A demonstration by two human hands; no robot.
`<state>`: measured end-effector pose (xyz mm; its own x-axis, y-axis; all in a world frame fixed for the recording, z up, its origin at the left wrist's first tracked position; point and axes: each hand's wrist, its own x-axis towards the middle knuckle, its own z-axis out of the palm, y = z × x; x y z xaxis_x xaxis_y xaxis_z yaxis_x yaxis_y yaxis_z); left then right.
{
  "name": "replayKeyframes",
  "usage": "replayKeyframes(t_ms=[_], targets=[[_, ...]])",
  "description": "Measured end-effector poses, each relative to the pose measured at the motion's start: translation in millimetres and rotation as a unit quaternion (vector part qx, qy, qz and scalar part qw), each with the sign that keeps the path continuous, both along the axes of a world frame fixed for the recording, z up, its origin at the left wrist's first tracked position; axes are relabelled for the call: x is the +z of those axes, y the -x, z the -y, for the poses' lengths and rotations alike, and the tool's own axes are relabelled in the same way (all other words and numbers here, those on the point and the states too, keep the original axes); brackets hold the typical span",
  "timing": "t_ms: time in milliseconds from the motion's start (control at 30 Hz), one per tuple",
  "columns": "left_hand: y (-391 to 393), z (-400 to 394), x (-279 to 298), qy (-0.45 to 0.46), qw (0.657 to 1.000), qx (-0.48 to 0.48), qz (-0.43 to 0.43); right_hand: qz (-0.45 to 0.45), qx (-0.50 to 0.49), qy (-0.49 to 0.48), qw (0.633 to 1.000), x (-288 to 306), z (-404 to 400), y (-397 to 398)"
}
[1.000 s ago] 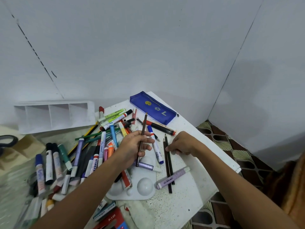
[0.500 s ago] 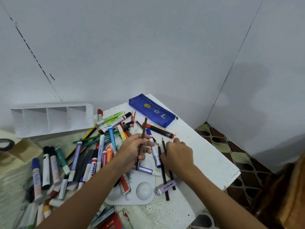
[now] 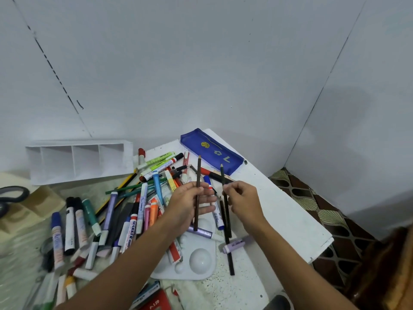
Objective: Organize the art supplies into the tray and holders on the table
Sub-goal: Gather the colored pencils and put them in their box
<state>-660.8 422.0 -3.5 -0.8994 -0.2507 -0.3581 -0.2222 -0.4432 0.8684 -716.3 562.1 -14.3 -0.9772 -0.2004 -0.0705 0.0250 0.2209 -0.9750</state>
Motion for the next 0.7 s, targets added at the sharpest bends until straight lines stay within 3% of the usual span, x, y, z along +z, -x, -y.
replayKeyframes(t_ms=[100,200,300,400,500,567,700], targets=[[1.8,-5.0,1.3,0.010,1.000,0.006,-0.005,0.082,0.028,0.158,0.984,13.5,4.7,4.4],[0.3,-12.0,6.1,-0.001,1.000,-0.021,-0.004,0.042,0.066,0.155,0.985,24.9,8.8,7.3],[-1.0,-15.4,8.6,-0.025,0.999,-0.020,-0.002,-0.037,0.075,0.077,0.993,30.7,10.9,10.6],[-1.3,-9.8,8.8,-0.035,0.999,-0.001,0.007,-0.062,0.066,-0.051,0.995,25.5,0.9,20.0],[-3.4,-0.7,9.2,-0.030,1.000,0.006,0.008,-0.037,0.130,-0.282,0.950,8.7,-12.4,25.6],[-5.1,2.4,10.0,-0.029,1.000,0.006,0.008,-0.028,0.153,-0.377,0.913,-2.9,-11.8,21.9],[-8.4,3.1,11.3,-0.025,1.000,0.005,0.008,-0.028,0.140,-0.410,0.901,-13.5,-2.7,16.9]])
